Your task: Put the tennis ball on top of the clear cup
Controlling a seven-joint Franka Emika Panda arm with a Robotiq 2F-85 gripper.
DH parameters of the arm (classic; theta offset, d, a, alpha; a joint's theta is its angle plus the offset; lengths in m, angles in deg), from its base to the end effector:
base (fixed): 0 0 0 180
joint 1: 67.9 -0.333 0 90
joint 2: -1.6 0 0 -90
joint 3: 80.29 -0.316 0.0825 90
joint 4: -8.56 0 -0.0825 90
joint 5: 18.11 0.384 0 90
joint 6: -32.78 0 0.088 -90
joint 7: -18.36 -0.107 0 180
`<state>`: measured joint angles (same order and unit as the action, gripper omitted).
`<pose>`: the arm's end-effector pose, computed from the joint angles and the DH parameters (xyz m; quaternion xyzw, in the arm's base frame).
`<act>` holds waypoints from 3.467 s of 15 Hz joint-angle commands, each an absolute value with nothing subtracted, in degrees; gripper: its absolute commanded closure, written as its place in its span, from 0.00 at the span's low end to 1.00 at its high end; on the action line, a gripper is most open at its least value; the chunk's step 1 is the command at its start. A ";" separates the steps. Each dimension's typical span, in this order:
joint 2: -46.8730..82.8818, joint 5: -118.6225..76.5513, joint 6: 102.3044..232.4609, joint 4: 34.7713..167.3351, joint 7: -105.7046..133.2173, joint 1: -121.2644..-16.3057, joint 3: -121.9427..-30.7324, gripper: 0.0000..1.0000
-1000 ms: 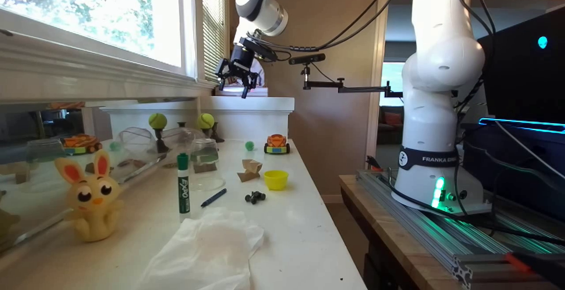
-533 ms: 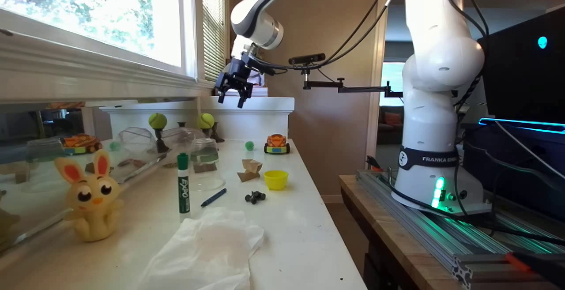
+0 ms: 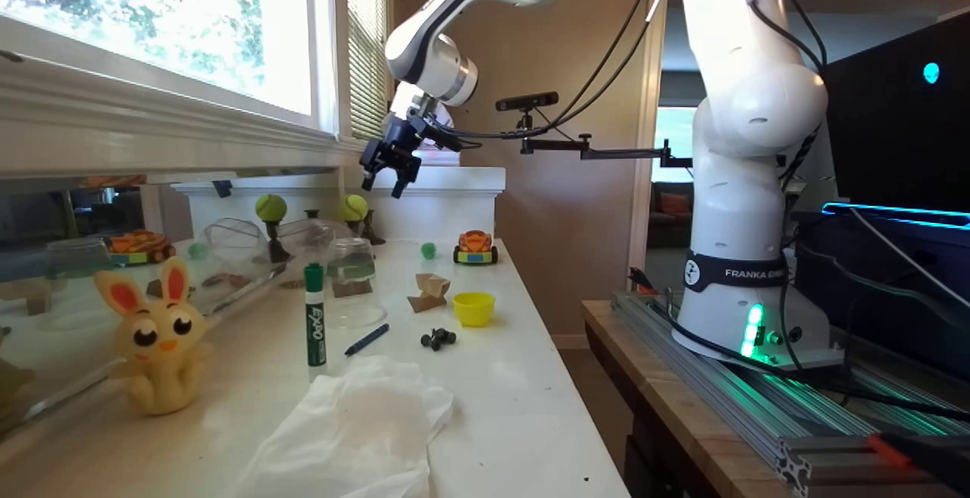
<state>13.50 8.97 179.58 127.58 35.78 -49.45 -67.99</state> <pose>0.5165 -0.3108 0.3590 -0.9398 0.2817 -0.1824 0.0648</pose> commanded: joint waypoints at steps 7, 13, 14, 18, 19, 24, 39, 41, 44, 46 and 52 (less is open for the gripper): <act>19.49 12.73 183.86 122.53 43.86 -44.70 -72.47 0.00; 22.19 13.13 183.14 118.85 44.26 -42.35 -75.33 0.00; 22.67 13.01 183.01 118.37 44.21 -42.12 -75.69 0.00; 24.42 12.44 182.82 116.92 43.86 -41.29 -76.81 0.00; 24.80 12.34 182.78 116.59 43.76 -41.07 -77.04 0.00; 25.99 11.89 182.84 115.36 43.32 -40.24 -77.62 0.27; 25.60 11.67 183.15 115.09 43.51 -39.24 -78.55 0.62; 25.53 11.51 183.13 115.04 43.49 -39.29 -78.47 0.62; 24.60 10.88 183.31 115.71 43.17 -39.66 -78.15 0.62; 22.84 10.29 182.84 116.85 42.40 -40.09 -77.77 0.62; 15.32 6.06 177.97 121.40 38.92 -42.90 -74.57 0.62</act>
